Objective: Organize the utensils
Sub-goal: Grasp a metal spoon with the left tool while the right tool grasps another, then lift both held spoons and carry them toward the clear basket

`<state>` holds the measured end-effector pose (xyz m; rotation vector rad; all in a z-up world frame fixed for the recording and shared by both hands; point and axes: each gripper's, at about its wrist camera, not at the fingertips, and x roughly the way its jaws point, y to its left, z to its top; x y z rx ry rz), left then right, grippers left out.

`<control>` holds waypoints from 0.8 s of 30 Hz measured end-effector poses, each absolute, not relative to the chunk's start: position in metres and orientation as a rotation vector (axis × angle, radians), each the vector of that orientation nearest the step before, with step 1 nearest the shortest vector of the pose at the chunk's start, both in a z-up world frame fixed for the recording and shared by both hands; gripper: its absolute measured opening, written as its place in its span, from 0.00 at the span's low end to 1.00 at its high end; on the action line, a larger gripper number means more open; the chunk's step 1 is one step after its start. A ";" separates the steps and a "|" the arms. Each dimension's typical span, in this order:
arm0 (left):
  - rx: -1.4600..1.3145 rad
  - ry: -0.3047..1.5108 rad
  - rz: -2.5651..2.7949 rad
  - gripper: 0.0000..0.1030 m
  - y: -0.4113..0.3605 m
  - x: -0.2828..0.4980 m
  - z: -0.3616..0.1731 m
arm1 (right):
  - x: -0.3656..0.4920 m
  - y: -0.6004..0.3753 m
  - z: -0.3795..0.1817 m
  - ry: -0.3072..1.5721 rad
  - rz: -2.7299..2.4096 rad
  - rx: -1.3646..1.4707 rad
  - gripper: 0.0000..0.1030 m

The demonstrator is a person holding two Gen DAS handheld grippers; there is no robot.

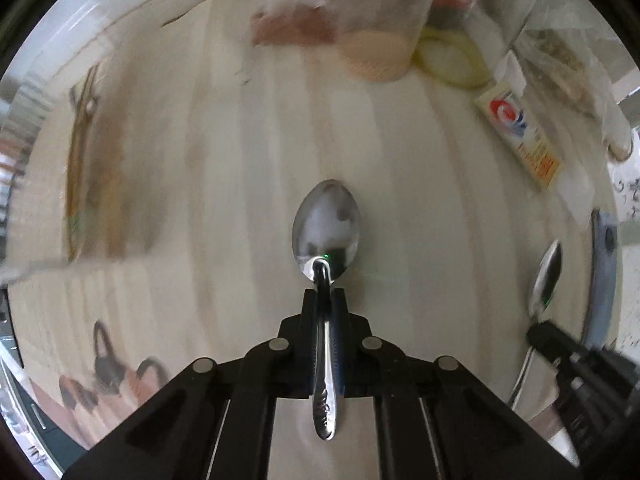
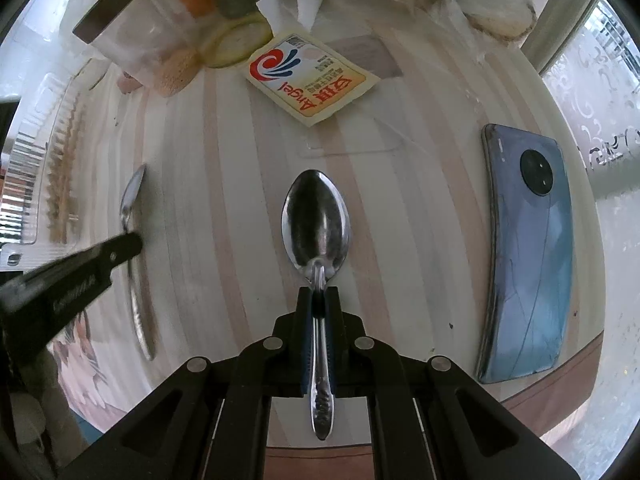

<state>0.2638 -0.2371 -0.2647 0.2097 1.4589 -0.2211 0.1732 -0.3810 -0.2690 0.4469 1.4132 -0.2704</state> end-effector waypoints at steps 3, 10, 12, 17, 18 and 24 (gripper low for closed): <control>0.218 1.472 -0.194 0.04 -0.206 0.243 -0.267 | 0.171 -0.356 -0.271 1.432 -0.221 0.442 0.06; 0.171 1.510 -0.119 0.04 -0.126 0.205 -0.272 | 0.168 -0.272 -0.277 1.474 -0.055 0.378 0.06; 0.147 1.507 -0.099 0.04 -0.108 0.201 -0.273 | 0.173 -0.248 -0.278 1.482 -0.024 0.342 0.06; 0.094 1.494 -0.060 0.04 -0.070 0.195 -0.274 | 0.187 -0.203 -0.277 1.493 0.000 0.242 0.06; 0.082 1.493 -0.061 0.04 -0.065 0.196 -0.273 | 0.190 -0.194 -0.276 1.489 -0.006 0.211 0.06; 0.011 1.516 -0.099 0.04 -0.025 0.213 -0.277 | 0.197 -0.166 -0.275 1.499 -0.051 0.107 0.07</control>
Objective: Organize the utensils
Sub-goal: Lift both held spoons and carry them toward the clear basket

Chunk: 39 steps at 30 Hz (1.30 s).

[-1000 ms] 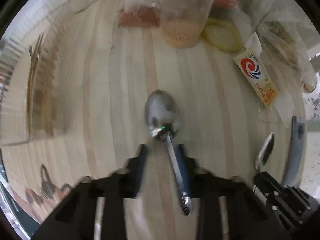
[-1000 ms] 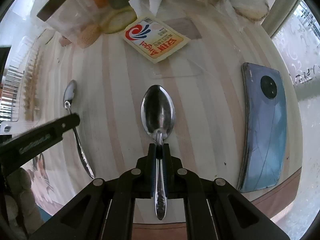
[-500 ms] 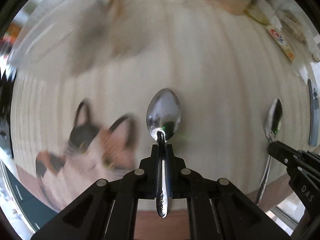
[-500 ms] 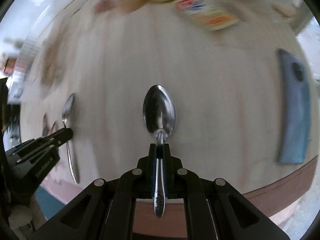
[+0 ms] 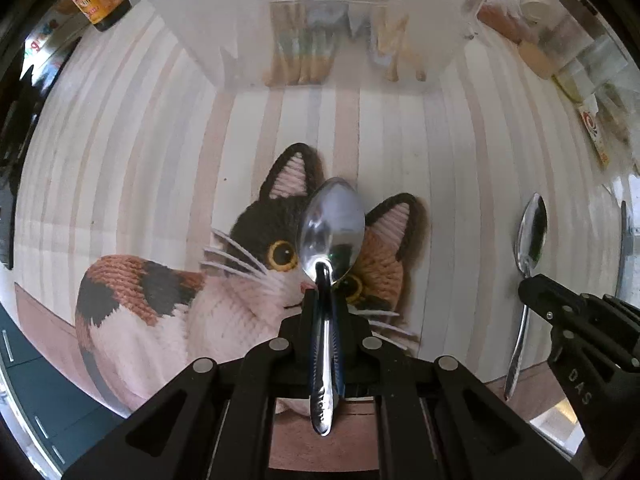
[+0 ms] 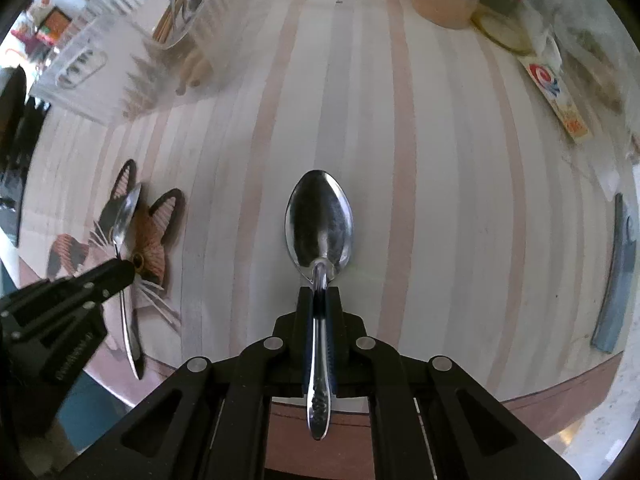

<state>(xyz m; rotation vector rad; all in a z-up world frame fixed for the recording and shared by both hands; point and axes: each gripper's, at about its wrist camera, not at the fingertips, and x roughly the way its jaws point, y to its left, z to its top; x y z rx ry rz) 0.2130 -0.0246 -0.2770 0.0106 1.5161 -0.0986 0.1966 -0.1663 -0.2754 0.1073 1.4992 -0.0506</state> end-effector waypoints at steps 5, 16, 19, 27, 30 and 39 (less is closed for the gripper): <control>0.059 1.523 -0.133 0.04 -0.020 0.225 -0.281 | 0.201 -0.150 -0.277 1.504 -0.075 0.118 0.08; 0.076 1.503 -0.117 0.04 -0.023 0.229 -0.280 | 0.179 -0.156 -0.273 1.424 -0.115 0.196 0.05; 0.091 1.492 -0.105 0.04 -0.026 0.209 -0.275 | 0.169 -0.173 -0.268 1.420 -0.091 0.285 0.03; 0.052 1.430 -0.074 0.01 -0.002 0.194 -0.252 | 0.141 -0.173 -0.250 1.384 -0.064 0.298 0.00; 0.037 1.407 -0.069 0.00 0.007 0.185 -0.235 | 0.138 -0.177 -0.239 1.356 -0.061 0.319 0.00; -0.130 1.367 -0.111 0.02 0.040 0.188 -0.209 | 0.146 -0.171 -0.203 1.303 -0.009 0.322 0.00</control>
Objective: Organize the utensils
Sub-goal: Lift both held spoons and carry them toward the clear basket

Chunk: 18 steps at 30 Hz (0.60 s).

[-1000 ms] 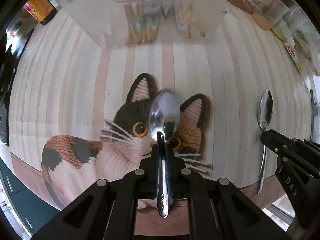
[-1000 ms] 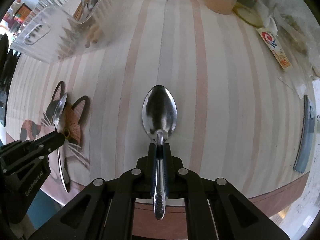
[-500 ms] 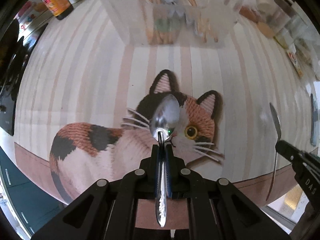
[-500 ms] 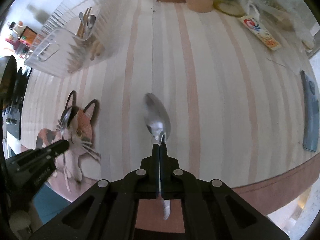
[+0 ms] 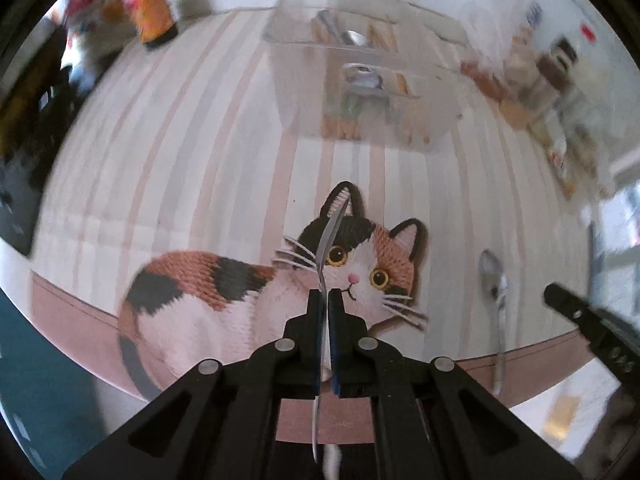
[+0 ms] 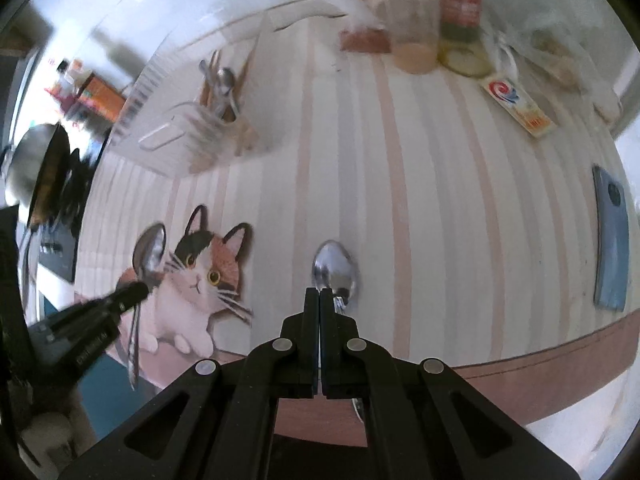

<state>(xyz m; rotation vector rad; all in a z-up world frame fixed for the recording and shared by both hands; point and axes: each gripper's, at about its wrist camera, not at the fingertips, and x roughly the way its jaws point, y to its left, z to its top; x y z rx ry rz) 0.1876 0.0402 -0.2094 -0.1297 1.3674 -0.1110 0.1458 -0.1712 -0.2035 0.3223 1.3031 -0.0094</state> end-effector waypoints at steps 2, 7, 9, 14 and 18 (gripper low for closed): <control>-0.193 1.396 -0.119 0.03 0.040 0.195 -0.219 | 0.149 -0.168 -0.210 1.330 -0.009 0.293 0.00; -0.276 1.421 -0.120 0.24 0.046 0.180 -0.221 | 0.146 -0.162 -0.237 1.415 -0.019 0.260 0.30; -0.275 1.431 -0.114 0.25 0.045 0.180 -0.225 | 0.146 -0.159 -0.248 1.441 -0.025 0.245 0.30; -0.218 1.455 -0.104 0.25 0.039 0.184 -0.236 | 0.146 -0.149 -0.268 1.467 -0.065 0.183 0.29; -0.195 1.485 -0.100 0.25 0.036 0.185 -0.246 | 0.147 -0.144 -0.274 1.450 -0.087 0.164 0.07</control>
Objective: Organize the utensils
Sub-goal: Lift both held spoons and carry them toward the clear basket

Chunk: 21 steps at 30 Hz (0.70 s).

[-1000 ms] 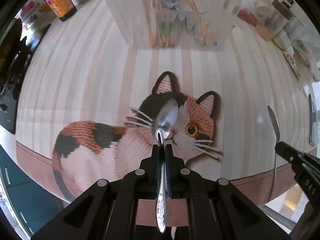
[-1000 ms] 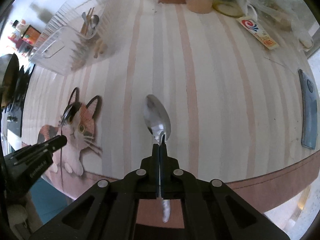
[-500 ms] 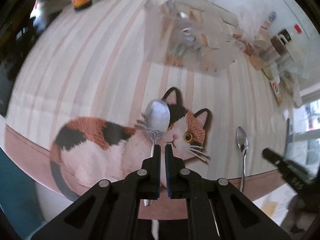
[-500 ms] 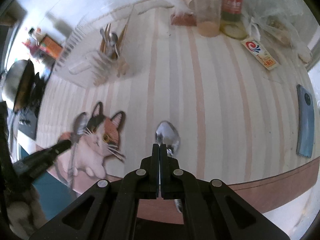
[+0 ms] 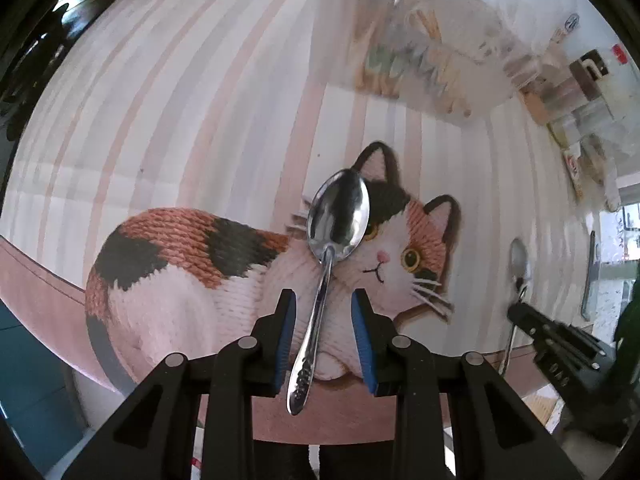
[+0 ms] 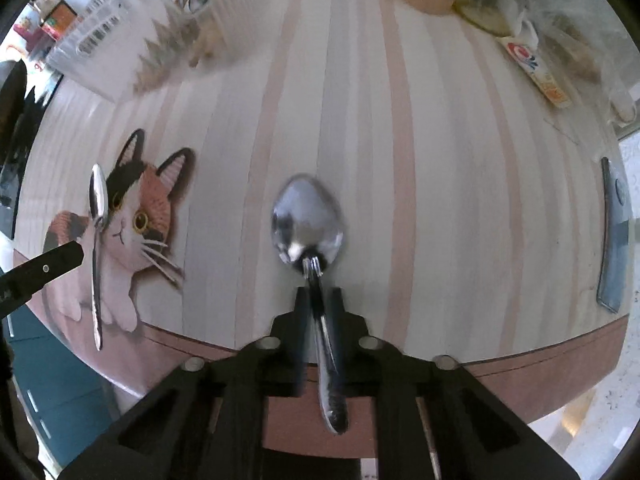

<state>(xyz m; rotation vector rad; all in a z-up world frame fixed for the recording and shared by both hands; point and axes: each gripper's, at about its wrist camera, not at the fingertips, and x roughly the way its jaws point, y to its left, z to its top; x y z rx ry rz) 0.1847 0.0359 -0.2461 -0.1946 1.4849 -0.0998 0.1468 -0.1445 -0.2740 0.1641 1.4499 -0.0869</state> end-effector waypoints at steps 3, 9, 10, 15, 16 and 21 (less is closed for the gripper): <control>-0.179 1.514 -0.108 0.25 0.032 0.186 -0.255 | 0.148 -0.145 -0.276 1.443 -0.091 0.181 0.07; -0.061 1.485 -0.109 0.19 0.013 0.188 -0.258 | 0.153 -0.149 -0.279 1.437 -0.090 0.205 0.07; -0.016 1.474 -0.101 0.04 0.009 0.189 -0.259 | 0.153 -0.150 -0.280 1.436 -0.090 0.208 0.07; -0.010 1.466 -0.094 0.04 0.004 0.190 -0.258 | 0.151 -0.156 -0.276 1.433 -0.089 0.228 0.07; -0.015 1.463 -0.091 0.04 0.007 0.190 -0.256 | 0.150 -0.157 -0.277 1.431 -0.084 0.240 0.06; -0.045 1.430 -0.087 0.04 0.012 0.186 -0.235 | 0.147 -0.164 -0.265 1.410 -0.078 0.284 0.02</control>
